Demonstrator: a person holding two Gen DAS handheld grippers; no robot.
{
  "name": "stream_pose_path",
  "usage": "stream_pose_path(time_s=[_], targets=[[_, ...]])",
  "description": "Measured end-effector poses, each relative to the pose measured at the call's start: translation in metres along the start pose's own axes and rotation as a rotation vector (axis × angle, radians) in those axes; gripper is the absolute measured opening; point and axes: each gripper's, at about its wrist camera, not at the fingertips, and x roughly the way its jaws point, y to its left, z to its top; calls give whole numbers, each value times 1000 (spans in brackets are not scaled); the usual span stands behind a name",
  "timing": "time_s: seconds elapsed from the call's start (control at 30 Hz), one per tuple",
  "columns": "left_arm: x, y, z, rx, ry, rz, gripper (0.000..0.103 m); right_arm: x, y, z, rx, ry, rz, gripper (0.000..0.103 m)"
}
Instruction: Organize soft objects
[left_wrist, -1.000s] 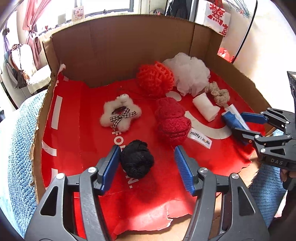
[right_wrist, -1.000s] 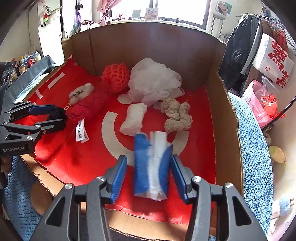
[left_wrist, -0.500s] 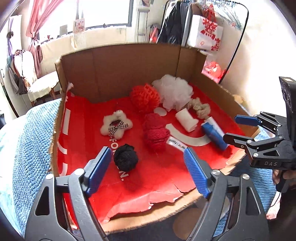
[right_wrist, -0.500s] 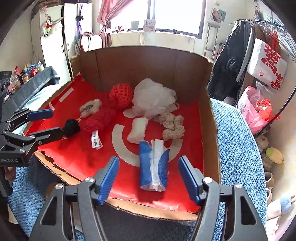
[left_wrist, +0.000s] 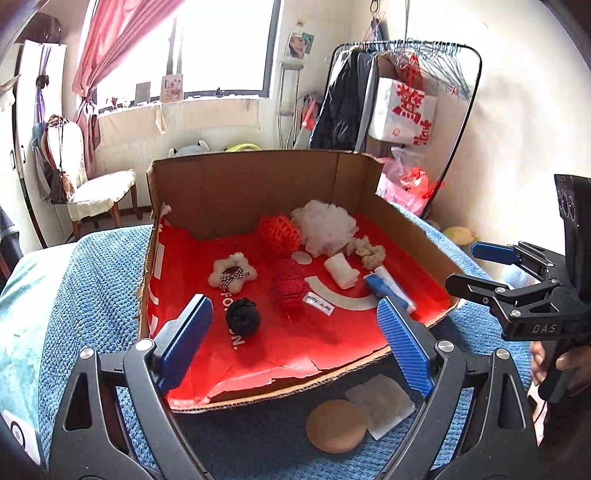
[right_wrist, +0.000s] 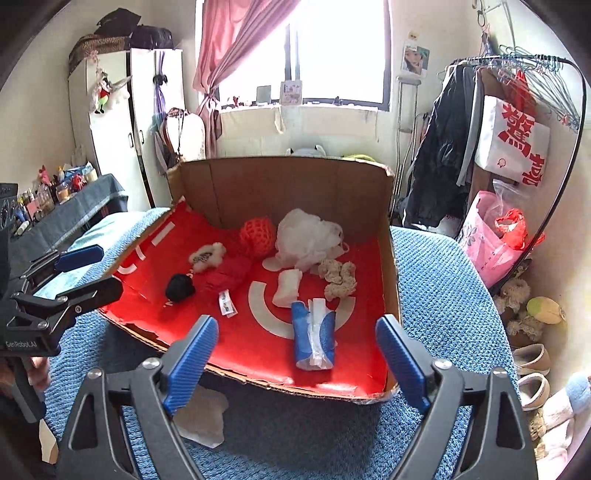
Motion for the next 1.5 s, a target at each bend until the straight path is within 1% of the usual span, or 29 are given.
stream_pose_path(time_s=[0.07, 0.13, 0.27, 0.43, 0.6, 0.7, 0.9, 1.03, 1.3, 1.5], targets=[[-12, -4, -2, 2, -33, 10, 97, -11, 3, -2, -2, -29, -10, 96], [-22, -9, -5, 8, -63, 22, 97, -21, 7, -6, 1, -57, -16, 100], [-41, -16, -10, 12, -110, 36, 98, -38, 11, -15, 9, -102, -27, 103], [-62, -25, -25, -2, -168, 55, 99, -58, 16, -30, 32, -170, -63, 103], [-76, -31, -44, -13, -212, 81, 100, -70, 15, -49, 70, -209, -75, 103], [-78, -35, -58, -18, -214, 86, 100, -73, 18, -62, 78, -226, -84, 103], [-77, -39, -84, -27, -217, 114, 100, -77, 28, -88, 72, -265, -127, 103], [-74, -39, -98, -28, -204, 121, 100, -78, 35, -106, 64, -294, -151, 103], [-70, -39, -119, -38, -185, 120, 100, -69, 41, -133, 89, -296, -165, 103], [-67, -42, -134, -40, -177, 123, 100, -59, 41, -150, 111, -270, -178, 103]])
